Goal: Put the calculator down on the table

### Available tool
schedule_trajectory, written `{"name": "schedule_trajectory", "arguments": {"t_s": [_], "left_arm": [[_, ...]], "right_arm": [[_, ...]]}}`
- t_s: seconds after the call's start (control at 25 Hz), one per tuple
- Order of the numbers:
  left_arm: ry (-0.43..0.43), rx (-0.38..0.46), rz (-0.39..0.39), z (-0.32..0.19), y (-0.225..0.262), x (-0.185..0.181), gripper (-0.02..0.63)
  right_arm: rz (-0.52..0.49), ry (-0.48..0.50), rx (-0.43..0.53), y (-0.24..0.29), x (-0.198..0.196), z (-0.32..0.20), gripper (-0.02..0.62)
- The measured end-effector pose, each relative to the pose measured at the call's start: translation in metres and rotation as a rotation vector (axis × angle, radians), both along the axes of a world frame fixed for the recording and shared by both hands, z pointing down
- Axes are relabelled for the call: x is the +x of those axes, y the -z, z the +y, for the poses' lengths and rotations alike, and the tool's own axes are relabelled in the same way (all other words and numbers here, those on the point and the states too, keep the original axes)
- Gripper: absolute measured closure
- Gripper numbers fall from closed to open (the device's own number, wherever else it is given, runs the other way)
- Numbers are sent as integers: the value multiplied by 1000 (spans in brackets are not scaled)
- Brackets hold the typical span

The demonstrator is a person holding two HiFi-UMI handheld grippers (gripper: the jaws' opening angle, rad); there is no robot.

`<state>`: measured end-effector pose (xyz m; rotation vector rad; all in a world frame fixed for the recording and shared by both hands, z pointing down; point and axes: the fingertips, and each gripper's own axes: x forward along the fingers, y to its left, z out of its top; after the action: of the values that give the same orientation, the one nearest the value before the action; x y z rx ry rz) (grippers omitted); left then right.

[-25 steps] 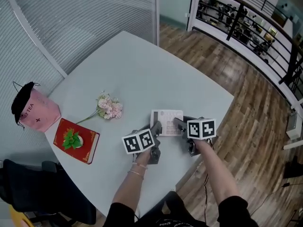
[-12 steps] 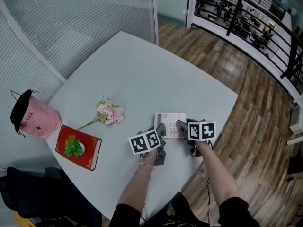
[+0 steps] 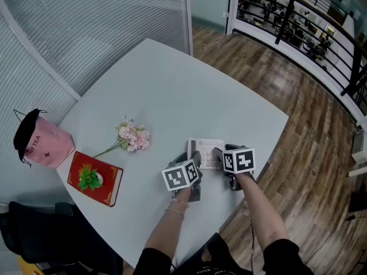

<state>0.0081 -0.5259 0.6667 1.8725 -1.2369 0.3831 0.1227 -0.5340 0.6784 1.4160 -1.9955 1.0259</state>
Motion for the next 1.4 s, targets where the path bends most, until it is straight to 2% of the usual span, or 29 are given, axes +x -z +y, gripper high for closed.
{"name": "schedule_trajectory", "arguments": {"t_s": [0.08, 0.16, 0.2, 0.28, 0.48, 0.56, 0.68, 0.84, 1.04, 1.4], "left_arm": [[14, -2, 2, 0, 0, 0, 350], [-12, -1, 14, 2, 1, 4, 275], [-17, 2, 16, 4, 2, 5, 266], [-11, 19, 11, 6, 6, 2, 258], [-18, 102, -17, 15, 31, -4, 258], [-42, 144, -33, 21, 44, -3, 258], [-93, 232, -69, 32, 68, -1, 258], [-145, 322, -57, 50, 101, 1, 258], [-183, 385, -82, 87, 132, -4, 258], [-195, 565, -90, 157, 194, -19, 258]], "right_arm": [[50, -13, 25, 2, 5, 0, 340], [56, -10, 41, 3, 8, 3, 291], [47, 3, 48, 5, 7, 6, 245], [28, 35, 77, 12, 4, 12, 227], [40, 97, 163, 40, -1, 27, 232], [57, 111, 174, 51, -2, 34, 275], [87, 128, 232, 74, -3, 44, 273], [90, 162, 312, 110, -10, 58, 273], [101, 173, 405, 150, -10, 89, 273], [125, 251, 528, 196, -20, 157, 282]]}}
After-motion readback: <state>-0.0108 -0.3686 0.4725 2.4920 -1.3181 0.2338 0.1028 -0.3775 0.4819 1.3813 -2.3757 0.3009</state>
